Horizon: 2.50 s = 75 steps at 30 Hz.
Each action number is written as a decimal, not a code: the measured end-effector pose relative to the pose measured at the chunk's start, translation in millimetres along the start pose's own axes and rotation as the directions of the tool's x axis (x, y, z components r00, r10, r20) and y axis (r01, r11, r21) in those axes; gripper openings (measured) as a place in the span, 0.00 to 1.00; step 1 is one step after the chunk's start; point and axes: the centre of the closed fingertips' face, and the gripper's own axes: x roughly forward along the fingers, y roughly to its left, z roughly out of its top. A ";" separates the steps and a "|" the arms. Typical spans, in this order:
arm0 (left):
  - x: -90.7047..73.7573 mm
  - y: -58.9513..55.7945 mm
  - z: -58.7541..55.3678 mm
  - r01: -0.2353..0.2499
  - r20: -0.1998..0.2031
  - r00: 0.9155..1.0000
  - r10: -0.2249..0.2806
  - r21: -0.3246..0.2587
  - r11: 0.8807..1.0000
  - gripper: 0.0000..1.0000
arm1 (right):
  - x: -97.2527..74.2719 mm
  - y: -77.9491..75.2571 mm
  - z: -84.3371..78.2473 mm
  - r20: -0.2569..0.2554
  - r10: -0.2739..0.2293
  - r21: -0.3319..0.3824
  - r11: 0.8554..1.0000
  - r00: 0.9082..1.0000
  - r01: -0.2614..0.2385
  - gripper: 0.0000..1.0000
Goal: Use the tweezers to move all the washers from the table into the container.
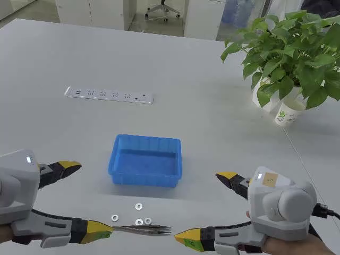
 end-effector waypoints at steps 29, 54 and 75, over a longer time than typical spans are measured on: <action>-1.0 0.6 0.8 -0.001 0.001 1.000 0.001 0.008 1.000 0.98 | -1.3 -1.0 -1.5 -0.004 -0.002 -0.011 1.000 1.000 0.002 0.99; -1.2 0.7 2.7 0.006 -0.009 1.000 -0.006 0.018 1.000 0.99 | -2.7 -2.3 -1.2 -0.007 -0.005 -0.019 1.000 1.000 0.005 0.98; 9.9 -12.4 -15.5 0.087 -0.122 0.990 -0.075 0.102 0.991 0.88 | 4.7 11.2 -10.8 -0.077 0.072 -0.113 0.990 0.994 -0.081 0.87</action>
